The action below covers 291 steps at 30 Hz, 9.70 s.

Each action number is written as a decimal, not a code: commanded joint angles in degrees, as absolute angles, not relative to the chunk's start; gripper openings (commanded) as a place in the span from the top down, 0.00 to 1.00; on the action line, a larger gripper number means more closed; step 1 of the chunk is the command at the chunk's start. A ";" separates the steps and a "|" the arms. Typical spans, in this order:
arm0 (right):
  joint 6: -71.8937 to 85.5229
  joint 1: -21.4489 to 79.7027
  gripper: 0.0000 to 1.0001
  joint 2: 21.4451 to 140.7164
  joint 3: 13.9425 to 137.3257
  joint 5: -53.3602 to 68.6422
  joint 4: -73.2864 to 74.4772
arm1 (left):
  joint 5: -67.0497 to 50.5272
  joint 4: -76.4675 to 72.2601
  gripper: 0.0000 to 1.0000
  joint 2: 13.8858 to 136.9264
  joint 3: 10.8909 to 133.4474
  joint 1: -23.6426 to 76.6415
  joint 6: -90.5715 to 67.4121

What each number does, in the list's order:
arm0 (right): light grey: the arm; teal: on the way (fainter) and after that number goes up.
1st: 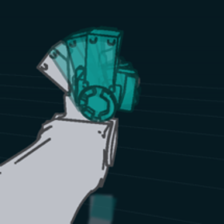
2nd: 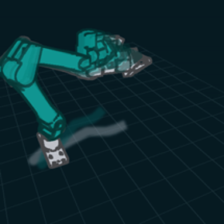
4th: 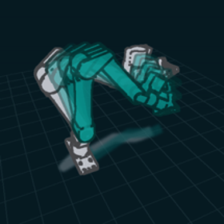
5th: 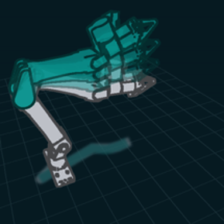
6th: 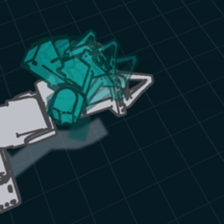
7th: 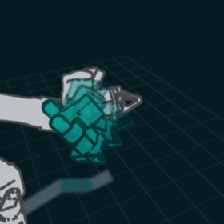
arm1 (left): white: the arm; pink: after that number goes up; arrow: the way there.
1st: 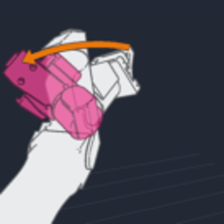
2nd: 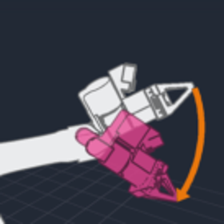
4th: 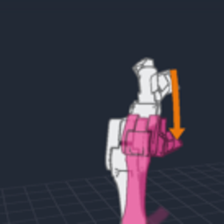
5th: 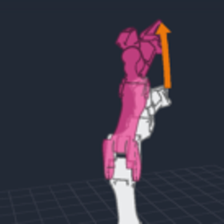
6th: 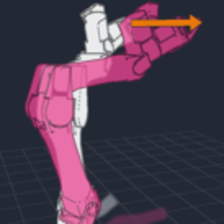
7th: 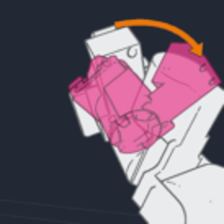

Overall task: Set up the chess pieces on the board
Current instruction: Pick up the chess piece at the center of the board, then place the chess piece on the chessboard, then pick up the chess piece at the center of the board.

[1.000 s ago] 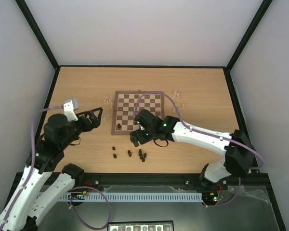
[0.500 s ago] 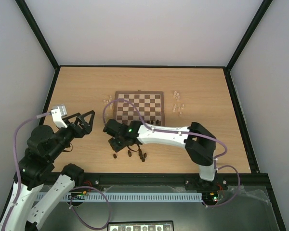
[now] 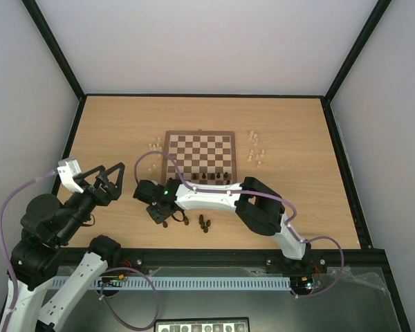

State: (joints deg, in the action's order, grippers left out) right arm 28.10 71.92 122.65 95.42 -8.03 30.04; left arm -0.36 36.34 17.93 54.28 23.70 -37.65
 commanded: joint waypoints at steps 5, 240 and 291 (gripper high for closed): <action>28.92 72.25 0.64 124.95 99.13 -12.22 36.44 | -0.26 37.65 0.01 18.32 54.93 23.29 -37.01; 32.02 63.68 0.49 85.13 58.91 -10.67 27.01 | -0.54 23.74 0.01 35.79 33.53 40.53 -41.01; 32.78 69.84 0.77 96.24 66.91 -17.05 31.02 | 4.00 24.34 0.01 26.94 32.95 42.62 -43.77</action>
State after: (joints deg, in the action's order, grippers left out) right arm 33.50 69.52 96.14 64.90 -15.05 26.68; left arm 3.70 25.15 26.87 32.95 42.37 -43.94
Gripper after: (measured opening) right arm 0.160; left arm 0.994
